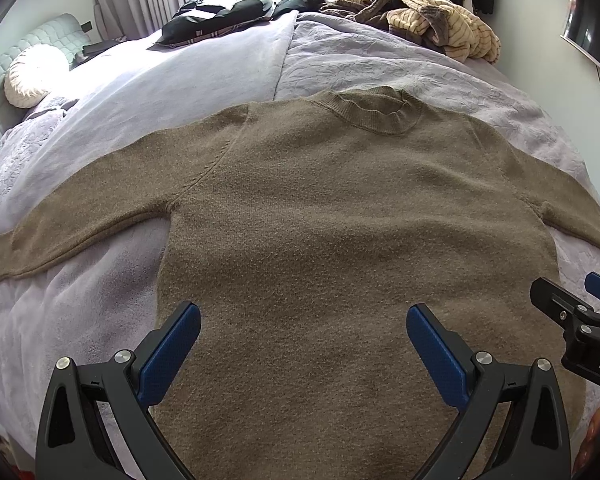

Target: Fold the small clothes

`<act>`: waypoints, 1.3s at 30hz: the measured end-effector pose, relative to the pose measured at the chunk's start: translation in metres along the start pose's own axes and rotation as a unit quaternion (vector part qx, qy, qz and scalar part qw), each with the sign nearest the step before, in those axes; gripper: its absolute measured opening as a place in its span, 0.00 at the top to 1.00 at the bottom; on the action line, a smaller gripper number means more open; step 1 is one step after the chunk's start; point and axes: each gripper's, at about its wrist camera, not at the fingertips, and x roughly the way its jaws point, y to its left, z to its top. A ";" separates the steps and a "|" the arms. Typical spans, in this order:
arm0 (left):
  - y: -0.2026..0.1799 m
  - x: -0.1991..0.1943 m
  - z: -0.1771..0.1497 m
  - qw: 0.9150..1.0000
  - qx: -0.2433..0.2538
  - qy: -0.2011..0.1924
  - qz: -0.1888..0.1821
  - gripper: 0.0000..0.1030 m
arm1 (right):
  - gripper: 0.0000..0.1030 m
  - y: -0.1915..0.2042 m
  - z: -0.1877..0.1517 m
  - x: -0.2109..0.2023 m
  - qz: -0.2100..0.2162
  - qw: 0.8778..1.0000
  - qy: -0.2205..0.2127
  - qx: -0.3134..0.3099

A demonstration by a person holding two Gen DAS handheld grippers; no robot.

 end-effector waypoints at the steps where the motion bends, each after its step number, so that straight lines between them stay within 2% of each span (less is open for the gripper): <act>1: 0.000 0.000 0.000 1.000 -0.001 0.001 0.000 0.00 | 0.00 0.000 0.000 0.001 0.000 1.000 0.001 0.000; 39: 0.016 0.019 0.005 0.999 -0.015 0.018 -0.021 0.00 | 0.00 -0.005 0.005 0.015 -0.004 1.000 0.017 0.019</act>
